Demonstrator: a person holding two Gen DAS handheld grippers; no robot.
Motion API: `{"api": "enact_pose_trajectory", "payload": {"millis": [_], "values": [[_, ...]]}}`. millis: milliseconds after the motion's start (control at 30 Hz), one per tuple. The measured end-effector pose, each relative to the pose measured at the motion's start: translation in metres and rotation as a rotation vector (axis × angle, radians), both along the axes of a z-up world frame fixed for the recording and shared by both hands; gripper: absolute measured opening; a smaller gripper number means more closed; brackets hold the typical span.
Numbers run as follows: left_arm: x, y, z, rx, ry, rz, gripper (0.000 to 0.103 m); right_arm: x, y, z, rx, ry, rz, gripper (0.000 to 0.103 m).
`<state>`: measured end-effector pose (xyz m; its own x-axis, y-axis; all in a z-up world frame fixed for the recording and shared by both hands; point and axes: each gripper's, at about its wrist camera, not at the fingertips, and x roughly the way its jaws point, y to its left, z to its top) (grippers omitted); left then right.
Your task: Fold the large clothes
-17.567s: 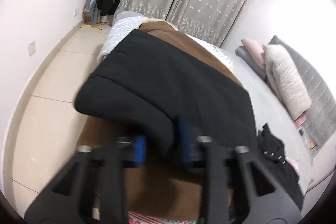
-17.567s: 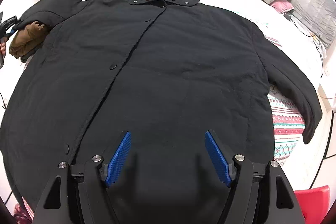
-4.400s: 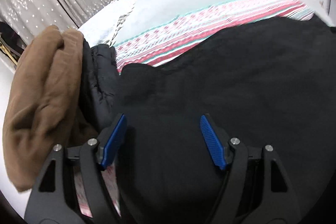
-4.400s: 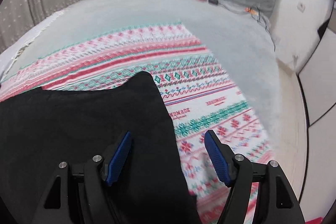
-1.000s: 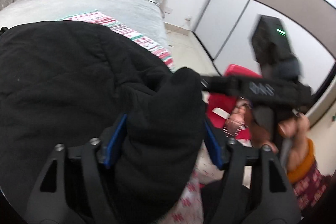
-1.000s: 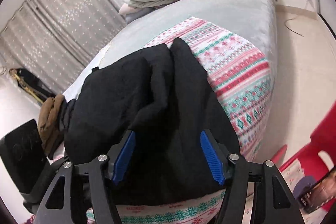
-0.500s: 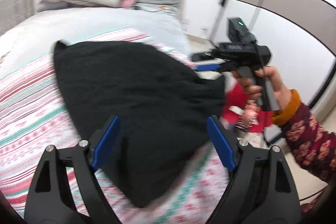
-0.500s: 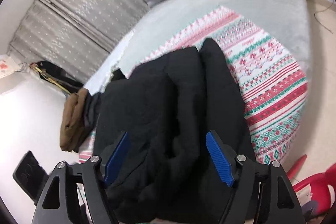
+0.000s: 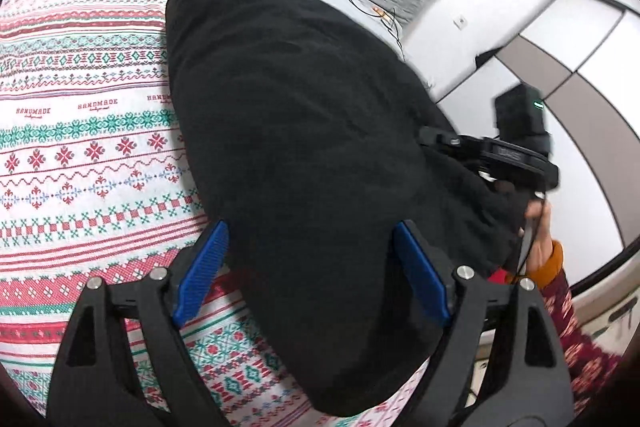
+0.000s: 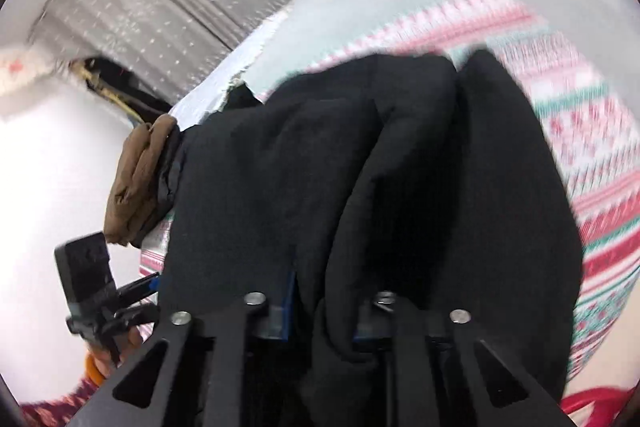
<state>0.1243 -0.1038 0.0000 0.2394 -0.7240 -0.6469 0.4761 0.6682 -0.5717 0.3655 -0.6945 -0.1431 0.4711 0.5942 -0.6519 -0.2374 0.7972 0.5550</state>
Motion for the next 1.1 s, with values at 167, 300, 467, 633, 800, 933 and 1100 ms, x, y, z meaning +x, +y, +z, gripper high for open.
{"api": "enact_pose_trajectory", "payload": {"millis": [167,300,467,633,800,933,1100], "values": [[0.002,-0.013,0.012,-0.008,-0.005,-0.019,0.085,-0.020,-0.035,0.055,0.076,-0.134,-0.059,0.014],[0.007,-0.030,0.009,-0.035,0.025,-0.047,0.085,-0.019,-0.085,0.049,0.081,-0.116,-0.150,0.015],[0.024,-0.052,-0.017,-0.108,0.140,-0.069,0.092,-0.012,-0.121,-0.015,0.059,0.063,-0.245,0.039],[0.039,-0.063,-0.044,-0.244,0.287,-0.049,0.100,-0.014,-0.151,-0.060,0.276,0.161,-0.285,0.067],[0.043,-0.075,-0.068,-0.343,0.375,-0.007,0.103,0.003,-0.148,-0.082,0.376,0.259,-0.207,0.073],[0.033,-0.068,-0.052,-0.348,0.321,0.031,0.072,0.006,-0.130,-0.086,0.402,0.231,-0.167,0.059],[0.023,-0.029,-0.002,-0.351,0.213,0.039,0.063,0.002,-0.091,-0.054,0.392,0.170,-0.081,0.056]]}}
